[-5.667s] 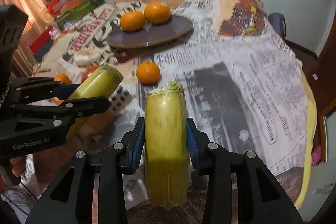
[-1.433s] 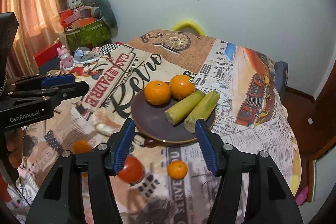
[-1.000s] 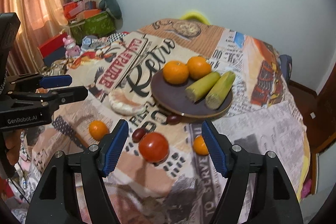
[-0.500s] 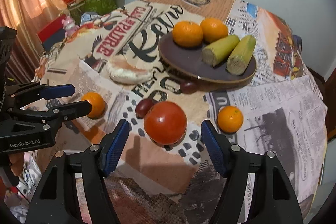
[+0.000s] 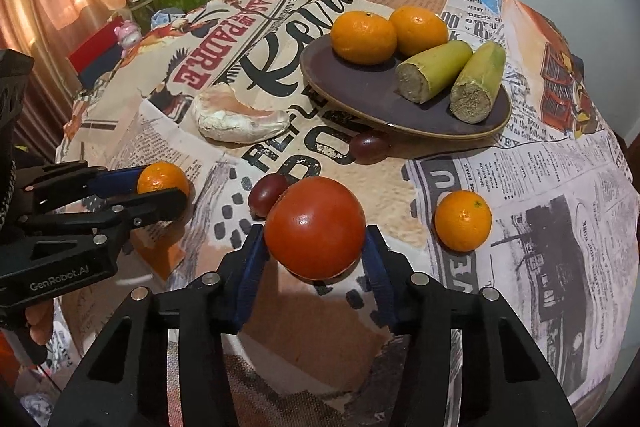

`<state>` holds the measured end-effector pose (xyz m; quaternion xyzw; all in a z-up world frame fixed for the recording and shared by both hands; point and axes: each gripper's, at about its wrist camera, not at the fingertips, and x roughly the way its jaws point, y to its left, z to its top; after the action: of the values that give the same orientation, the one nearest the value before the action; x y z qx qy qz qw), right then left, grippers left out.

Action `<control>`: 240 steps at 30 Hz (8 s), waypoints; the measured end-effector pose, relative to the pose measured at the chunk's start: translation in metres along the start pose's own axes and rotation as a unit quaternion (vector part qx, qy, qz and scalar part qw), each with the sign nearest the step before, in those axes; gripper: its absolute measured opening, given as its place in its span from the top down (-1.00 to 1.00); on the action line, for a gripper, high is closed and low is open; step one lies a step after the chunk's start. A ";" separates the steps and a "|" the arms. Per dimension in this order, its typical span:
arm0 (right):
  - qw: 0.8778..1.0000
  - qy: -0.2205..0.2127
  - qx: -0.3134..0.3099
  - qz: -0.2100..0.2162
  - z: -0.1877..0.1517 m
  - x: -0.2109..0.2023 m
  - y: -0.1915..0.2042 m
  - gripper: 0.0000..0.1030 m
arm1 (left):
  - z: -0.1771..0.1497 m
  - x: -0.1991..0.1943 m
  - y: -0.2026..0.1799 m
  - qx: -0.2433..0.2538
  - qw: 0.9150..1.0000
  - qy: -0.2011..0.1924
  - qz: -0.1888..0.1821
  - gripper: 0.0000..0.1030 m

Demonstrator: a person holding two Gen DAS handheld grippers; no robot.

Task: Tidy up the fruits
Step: 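Grasp the red tomato with the right tool while the left tool grasps a mandarin, then carry the tomato onto the plate with the right tool while the left tool places the mandarin there, then move the left tool to the pale pomelo segment while the right tool approaches a mandarin, then grasp the pale pomelo segment with the left tool while the right tool grasps the mandarin, then carry the pomelo segment onto the plate rim with the left tool while the right tool places the mandarin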

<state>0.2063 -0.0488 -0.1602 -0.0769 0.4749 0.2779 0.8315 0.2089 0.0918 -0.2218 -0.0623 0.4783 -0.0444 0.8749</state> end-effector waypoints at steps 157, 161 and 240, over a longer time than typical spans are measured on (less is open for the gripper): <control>0.998 -0.021 0.022 -0.047 0.004 -0.003 -0.070 -0.01 | 0.074 0.068 0.005 -0.106 0.989 0.008 0.098 -0.80; 0.999 -0.020 0.019 -0.044 0.007 0.000 -0.070 -0.01 | 0.067 0.061 0.006 -0.069 0.993 0.005 0.096 -0.46; 0.991 -0.125 0.020 -0.042 0.090 -0.022 -0.101 0.38 | 0.147 0.031 -0.052 0.025 0.995 -0.093 -0.002 0.80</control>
<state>0.3189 -0.1056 -0.1075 -0.0450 0.3692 0.2403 0.8966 0.3485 0.0462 -0.1613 -0.0454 0.3934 -0.0514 0.9168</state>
